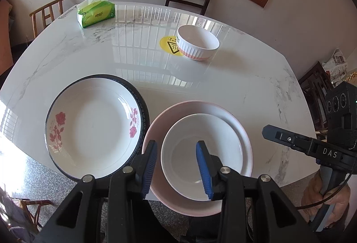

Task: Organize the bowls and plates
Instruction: 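Move both grippers to the pink-banded white bowl with Rabbit text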

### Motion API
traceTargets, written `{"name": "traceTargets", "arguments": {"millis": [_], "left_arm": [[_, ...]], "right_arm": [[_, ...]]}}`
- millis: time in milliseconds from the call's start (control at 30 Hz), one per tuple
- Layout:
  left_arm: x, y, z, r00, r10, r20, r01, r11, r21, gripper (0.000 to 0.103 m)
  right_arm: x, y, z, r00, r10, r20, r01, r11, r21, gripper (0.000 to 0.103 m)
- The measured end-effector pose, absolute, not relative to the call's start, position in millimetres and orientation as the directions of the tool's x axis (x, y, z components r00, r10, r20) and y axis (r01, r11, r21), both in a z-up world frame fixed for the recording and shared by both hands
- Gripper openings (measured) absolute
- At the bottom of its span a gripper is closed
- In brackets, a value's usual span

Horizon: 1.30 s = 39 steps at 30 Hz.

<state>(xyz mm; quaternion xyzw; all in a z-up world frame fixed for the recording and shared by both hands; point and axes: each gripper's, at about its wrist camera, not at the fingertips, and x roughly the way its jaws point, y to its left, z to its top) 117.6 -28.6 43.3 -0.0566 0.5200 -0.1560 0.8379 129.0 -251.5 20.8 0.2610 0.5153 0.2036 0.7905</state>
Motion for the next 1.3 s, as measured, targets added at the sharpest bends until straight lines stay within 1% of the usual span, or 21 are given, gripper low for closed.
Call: {"name": "traceTargets", "arguments": {"millis": [100, 167, 300, 333, 400, 433, 467, 500, 567, 600, 700, 733, 833, 933, 1100, 1200, 1300], "left_arm": [[125.4, -30.1, 42.4, 0.396, -0.342, -0.852, 0.199, 0.938, -0.284, 0.037], [133.1, -31.2, 39.7, 0.378, -0.355, -0.855, 0.192, 0.933, -0.303, 0.037], [149.3, -34.7, 35.2, 0.353, -0.374, -0.858, 0.173, 0.927, -0.333, 0.037], [154.1, -35.9, 35.5, 0.351, -0.382, -0.855, 0.174, 0.924, -0.341, 0.038], [164.2, -37.4, 37.2, 0.351, -0.384, -0.854, 0.172, 0.923, -0.345, 0.047], [170.0, -39.0, 38.8, 0.353, -0.378, -0.856, 0.171, 0.925, -0.338, 0.057], [175.0, -40.4, 40.9, 0.359, -0.381, -0.852, 0.178, 0.924, -0.339, 0.059], [179.6, -42.4, 44.1, 0.370, -0.386, -0.845, 0.187, 0.922, -0.339, 0.059], [191.9, -46.7, 50.2, 0.397, -0.365, -0.842, 0.199, 0.930, -0.309, 0.060], [200.3, -48.6, 52.6, 0.402, -0.351, -0.845, 0.200, 0.935, -0.293, 0.060], [229.2, -49.3, 55.2, 0.398, -0.368, -0.840, 0.189, 0.929, -0.317, 0.060], [239.4, -49.9, 54.8, 0.393, -0.370, -0.842, 0.181, 0.929, -0.324, 0.060], [269.9, -53.0, 53.1, 0.383, -0.353, -0.854, 0.147, 0.936, -0.321, 0.060], [296.3, -58.9, 49.6, 0.379, -0.334, -0.863, 0.132, 0.943, -0.306, 0.060], [332.0, -73.9, 37.2, 0.347, -0.341, -0.874, 0.123, 0.940, -0.318, 0.060], [348.1, -81.8, 28.4, 0.333, -0.327, -0.885, 0.116, 0.945, -0.306, 0.060], [362.5, -85.8, 19.0, 0.314, -0.347, -0.884, 0.107, 0.938, -0.330, 0.060]], "right_arm": [[132.5, -262.3, 14.9, 0.406, 0.575, -0.710, -0.034, 0.786, 0.617, 0.023], [134.6, -269.5, 11.4, 0.429, 0.542, -0.723, -0.034, 0.810, 0.586, 0.027], [140.1, -284.3, 3.1, 0.477, 0.472, -0.741, -0.034, 0.853, 0.521, 0.028], [142.4, -286.5, 1.6, 0.487, 0.462, -0.741, -0.035, 0.858, 0.512, 0.028], [148.4, -292.2, -3.3, 0.501, 0.437, -0.747, -0.020, 0.869, 0.494, 0.030], [152.9, -294.9, -6.0, 0.506, 0.428, -0.749, -0.011, 0.871, 0.491, 0.031], [156.8, -297.2, -8.1, 0.509, 0.425, -0.749, -0.005, 0.871, 0.491, 0.033], [161.9, -299.9, -10.2, 0.509, 0.425, -0.749, -0.001, 0.870, 0.493, 0.035], [172.7, -304.5, -14.4, 0.507, 0.428, -0.748, 0.010, 0.865, 0.501, 0.042], [178.7, -306.7, -15.8, 0.506, 0.429, -0.748, 0.018, 0.862, 0.507, 0.043], [198.1, -310.0, -18.0, 0.496, 0.429, -0.755, 0.029, 0.861, 0.509, 0.046], [205.2, -312.3, -18.5, 0.494, 0.425, -0.759, 0.036, 0.862, 0.506, 0.049], [227.0, -316.8, -18.0, 0.480, 0.433, -0.763, 0.049, 0.855, 0.516, 0.054], [249.8, -321.1, -16.8, 0.461, 0.441, -0.770, 0.062, 0.850, 0.523, 0.055], [285.5, -323.4, -13.2, 0.443, 0.425, -0.789, 0.066, 0.862, 0.502, 0.056], [304.4, -325.9, -12.7, 0.435, 0.437, -0.787, 0.085, 0.850, 0.520, 0.056], [320.2, -324.5, -11.0, 0.428, 0.445, -0.787, 0.085, 0.847, 0.525, 0.056]]}}
